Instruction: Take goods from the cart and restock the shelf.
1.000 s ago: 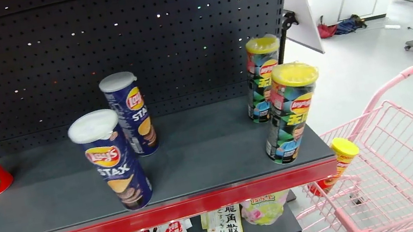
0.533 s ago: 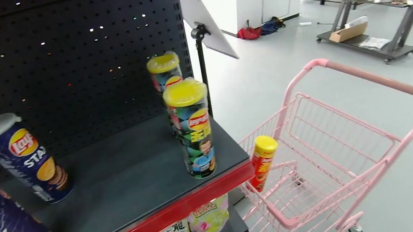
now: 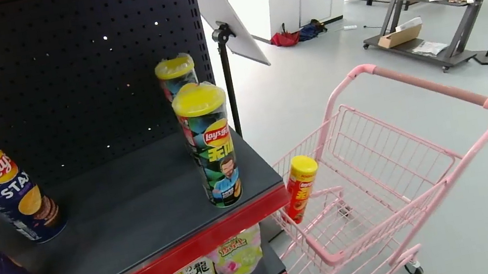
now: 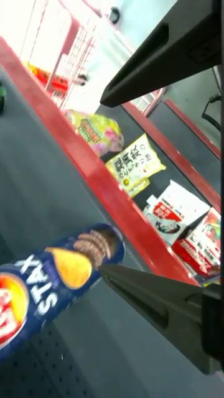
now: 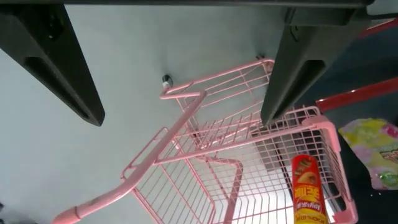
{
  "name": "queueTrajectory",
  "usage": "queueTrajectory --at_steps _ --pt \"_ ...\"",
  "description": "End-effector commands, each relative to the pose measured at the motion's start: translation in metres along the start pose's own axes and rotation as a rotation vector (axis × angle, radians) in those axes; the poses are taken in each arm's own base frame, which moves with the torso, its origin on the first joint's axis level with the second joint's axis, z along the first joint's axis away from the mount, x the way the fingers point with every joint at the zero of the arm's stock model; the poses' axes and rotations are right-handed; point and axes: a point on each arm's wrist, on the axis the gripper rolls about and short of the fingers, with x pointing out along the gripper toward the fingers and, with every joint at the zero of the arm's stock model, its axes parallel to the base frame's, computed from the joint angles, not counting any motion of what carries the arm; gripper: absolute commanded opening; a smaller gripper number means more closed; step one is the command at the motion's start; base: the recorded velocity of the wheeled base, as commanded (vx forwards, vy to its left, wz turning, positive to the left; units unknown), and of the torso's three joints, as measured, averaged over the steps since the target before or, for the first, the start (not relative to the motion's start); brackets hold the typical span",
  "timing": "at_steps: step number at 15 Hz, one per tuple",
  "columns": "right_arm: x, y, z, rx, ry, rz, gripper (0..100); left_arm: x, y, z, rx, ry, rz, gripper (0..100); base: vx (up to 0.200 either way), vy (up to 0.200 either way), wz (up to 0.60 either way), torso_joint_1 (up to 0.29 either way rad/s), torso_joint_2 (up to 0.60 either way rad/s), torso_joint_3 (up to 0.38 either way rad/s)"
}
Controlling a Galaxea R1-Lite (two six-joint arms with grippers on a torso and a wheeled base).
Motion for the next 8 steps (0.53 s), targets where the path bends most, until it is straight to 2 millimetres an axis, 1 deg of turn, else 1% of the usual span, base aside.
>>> queueTrajectory --at_steps 1,4,8 --pt "-0.0009 0.0003 -0.0025 0.0 -0.002 0.0 100 -0.0027 -0.0002 -0.0041 0.005 -0.023 -0.017 100 0.0 0.0 0.0 -0.144 0.35 0.217" --pt "-0.0006 0.0008 -0.0051 -0.001 0.005 0.004 100 -0.0041 -0.0009 -0.0087 0.006 -0.035 -0.023 100 0.0 0.0 0.0 -0.139 0.37 0.219" --pt "-0.0006 0.0009 -0.006 -0.001 0.007 0.003 100 -0.0037 -0.0011 -0.0097 0.006 -0.033 -0.022 100 0.0 0.0 0.0 -0.143 0.38 0.237"
